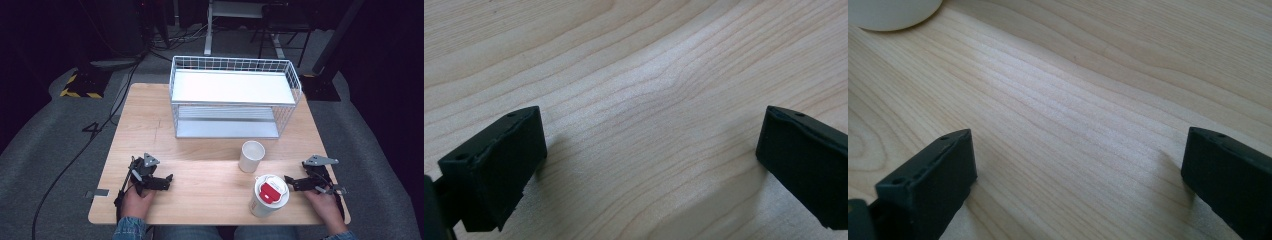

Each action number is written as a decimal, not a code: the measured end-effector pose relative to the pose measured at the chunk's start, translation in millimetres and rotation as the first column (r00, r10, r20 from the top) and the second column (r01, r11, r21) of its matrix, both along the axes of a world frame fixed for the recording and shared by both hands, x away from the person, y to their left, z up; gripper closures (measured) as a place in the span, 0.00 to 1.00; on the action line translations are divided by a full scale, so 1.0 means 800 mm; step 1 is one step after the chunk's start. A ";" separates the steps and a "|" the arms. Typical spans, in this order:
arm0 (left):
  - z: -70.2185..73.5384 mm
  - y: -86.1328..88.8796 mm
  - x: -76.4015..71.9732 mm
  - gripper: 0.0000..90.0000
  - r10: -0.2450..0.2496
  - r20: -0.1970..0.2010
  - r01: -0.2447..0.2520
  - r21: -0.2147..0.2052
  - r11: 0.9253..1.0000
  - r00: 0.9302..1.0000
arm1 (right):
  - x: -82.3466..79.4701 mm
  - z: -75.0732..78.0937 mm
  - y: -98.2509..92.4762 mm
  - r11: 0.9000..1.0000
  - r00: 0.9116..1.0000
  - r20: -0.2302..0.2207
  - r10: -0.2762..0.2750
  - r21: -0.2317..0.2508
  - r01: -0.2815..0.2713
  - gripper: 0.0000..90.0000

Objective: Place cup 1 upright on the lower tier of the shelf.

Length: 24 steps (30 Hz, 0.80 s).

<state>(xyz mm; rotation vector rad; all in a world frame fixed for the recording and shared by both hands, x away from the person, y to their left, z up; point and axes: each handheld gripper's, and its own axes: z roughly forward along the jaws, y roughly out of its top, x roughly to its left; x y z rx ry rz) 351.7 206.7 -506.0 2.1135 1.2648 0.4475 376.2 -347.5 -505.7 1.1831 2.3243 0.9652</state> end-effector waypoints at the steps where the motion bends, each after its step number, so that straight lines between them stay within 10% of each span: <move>1: 0.000 0.000 0.000 0.00 0.000 0.000 0.000 0.000 1.000 1.000 | 0.000 0.000 0.000 1.000 1.000 0.000 0.000 0.000 0.000 0.01; 24: 0.000 0.000 0.001 0.00 0.001 0.002 -0.001 -0.003 1.000 1.000 | 0.001 0.005 -0.003 0.999 1.000 -0.014 0.008 0.034 -0.008 0.04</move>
